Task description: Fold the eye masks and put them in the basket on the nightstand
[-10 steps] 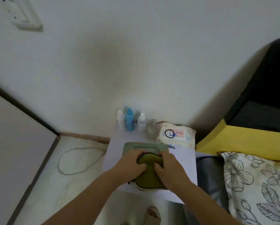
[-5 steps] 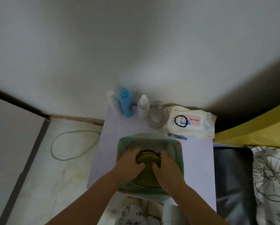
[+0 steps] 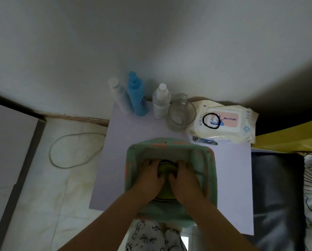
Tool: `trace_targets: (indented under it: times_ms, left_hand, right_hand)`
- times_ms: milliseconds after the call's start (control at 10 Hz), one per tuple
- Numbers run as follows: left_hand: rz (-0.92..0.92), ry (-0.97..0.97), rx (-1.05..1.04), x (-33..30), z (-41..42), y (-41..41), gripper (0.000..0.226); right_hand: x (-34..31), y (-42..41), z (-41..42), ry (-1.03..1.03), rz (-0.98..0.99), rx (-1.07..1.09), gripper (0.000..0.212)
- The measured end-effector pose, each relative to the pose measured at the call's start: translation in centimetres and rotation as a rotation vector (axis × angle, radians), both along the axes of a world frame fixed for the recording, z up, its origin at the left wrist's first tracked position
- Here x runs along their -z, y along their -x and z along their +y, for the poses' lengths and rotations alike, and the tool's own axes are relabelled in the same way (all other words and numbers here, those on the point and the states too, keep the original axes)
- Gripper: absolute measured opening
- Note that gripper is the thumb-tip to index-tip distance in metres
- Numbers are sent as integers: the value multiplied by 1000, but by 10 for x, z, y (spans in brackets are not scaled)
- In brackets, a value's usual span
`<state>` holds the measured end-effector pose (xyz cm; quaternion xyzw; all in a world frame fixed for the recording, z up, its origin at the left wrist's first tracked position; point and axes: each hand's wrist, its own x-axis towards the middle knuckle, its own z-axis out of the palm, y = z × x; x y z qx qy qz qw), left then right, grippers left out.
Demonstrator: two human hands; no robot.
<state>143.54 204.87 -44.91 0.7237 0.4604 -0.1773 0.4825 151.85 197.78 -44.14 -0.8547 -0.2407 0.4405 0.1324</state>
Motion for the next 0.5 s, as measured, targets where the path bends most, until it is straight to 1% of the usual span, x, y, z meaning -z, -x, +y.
trace_targets:
  times_ms: [200, 300, 400, 500]
  left_hand:
    - [-17, -56, 11, -18, 2, 1, 46]
    - [-26, -63, -5, -33, 6, 1, 37]
    - [-9, -71, 8, -52, 10, 1, 31]
    - [-25, -97, -10, -70, 10, 5, 29]
  right_hand:
    - [-15, 0, 1, 31, -77, -108, 33]
    - [-28, -1, -1, -1, -129, -125, 31]
    - [-47, -6, -3, 3, -123, -153, 30]
    - [-67, -8, -8, -27, -122, -228, 32]
